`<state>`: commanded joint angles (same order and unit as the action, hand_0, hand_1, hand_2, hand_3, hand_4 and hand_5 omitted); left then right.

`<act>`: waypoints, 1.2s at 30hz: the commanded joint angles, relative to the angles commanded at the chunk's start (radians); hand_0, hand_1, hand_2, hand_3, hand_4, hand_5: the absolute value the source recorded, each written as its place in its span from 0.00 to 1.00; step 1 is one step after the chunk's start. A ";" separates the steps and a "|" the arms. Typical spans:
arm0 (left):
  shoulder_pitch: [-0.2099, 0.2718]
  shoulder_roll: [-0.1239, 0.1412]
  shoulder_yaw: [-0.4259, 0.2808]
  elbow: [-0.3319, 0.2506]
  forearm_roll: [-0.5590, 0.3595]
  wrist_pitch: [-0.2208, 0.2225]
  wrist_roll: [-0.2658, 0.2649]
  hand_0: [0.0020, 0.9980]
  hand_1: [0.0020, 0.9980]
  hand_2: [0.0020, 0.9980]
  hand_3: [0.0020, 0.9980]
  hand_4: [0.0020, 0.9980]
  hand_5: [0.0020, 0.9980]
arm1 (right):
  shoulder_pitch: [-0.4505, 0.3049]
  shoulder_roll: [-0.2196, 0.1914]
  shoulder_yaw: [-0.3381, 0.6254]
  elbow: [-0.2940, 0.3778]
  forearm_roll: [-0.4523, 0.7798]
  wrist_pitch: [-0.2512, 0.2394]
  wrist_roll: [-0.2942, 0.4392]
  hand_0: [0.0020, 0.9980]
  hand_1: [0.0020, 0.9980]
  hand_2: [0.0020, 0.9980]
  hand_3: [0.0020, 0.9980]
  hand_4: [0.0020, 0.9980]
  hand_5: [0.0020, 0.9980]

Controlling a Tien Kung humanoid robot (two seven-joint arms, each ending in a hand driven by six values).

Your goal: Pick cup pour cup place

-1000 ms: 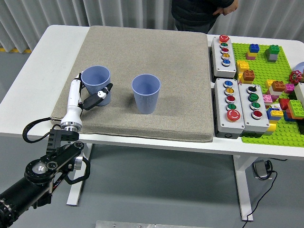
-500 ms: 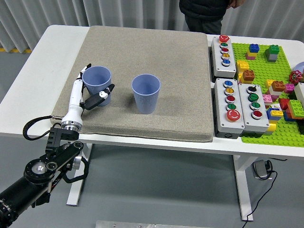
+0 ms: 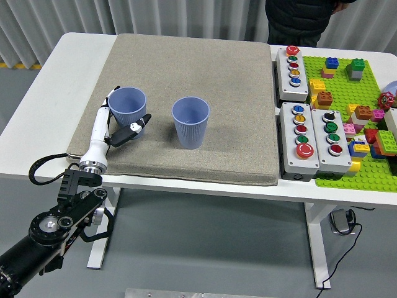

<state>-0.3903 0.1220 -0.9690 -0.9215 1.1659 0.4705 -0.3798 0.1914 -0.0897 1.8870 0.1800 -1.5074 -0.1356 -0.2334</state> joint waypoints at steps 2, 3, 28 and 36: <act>0.008 0.003 -0.009 -0.009 0.012 -0.007 0.006 0.93 0.95 1.00 1.00 0.99 0.45 | 0.000 0.000 0.001 0.000 -0.001 0.000 0.000 0.70 0.63 0.59 0.59 0.00 0.19; 0.024 0.008 -0.024 -0.023 0.032 -0.012 0.011 0.93 0.95 1.00 1.00 0.99 0.45 | 0.000 -0.001 0.001 0.000 -0.004 0.001 0.000 0.70 0.63 0.59 0.59 0.00 0.19; 0.235 0.092 -0.162 -0.249 0.081 -0.023 0.025 0.93 0.96 1.00 1.00 1.00 0.48 | 0.001 -0.005 0.013 0.000 -0.014 0.005 0.002 0.70 0.63 0.58 0.59 0.00 0.19; 0.238 0.105 -0.252 -0.350 0.012 -0.028 0.016 0.93 0.95 1.00 1.00 1.00 0.51 | -0.001 -0.005 0.013 0.000 -0.014 0.005 0.002 0.70 0.63 0.59 0.59 0.00 0.19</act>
<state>-0.1520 0.2269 -1.2207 -1.2716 1.1776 0.4420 -0.3637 0.1907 -0.0945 1.9000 0.1800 -1.5217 -0.1308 -0.2312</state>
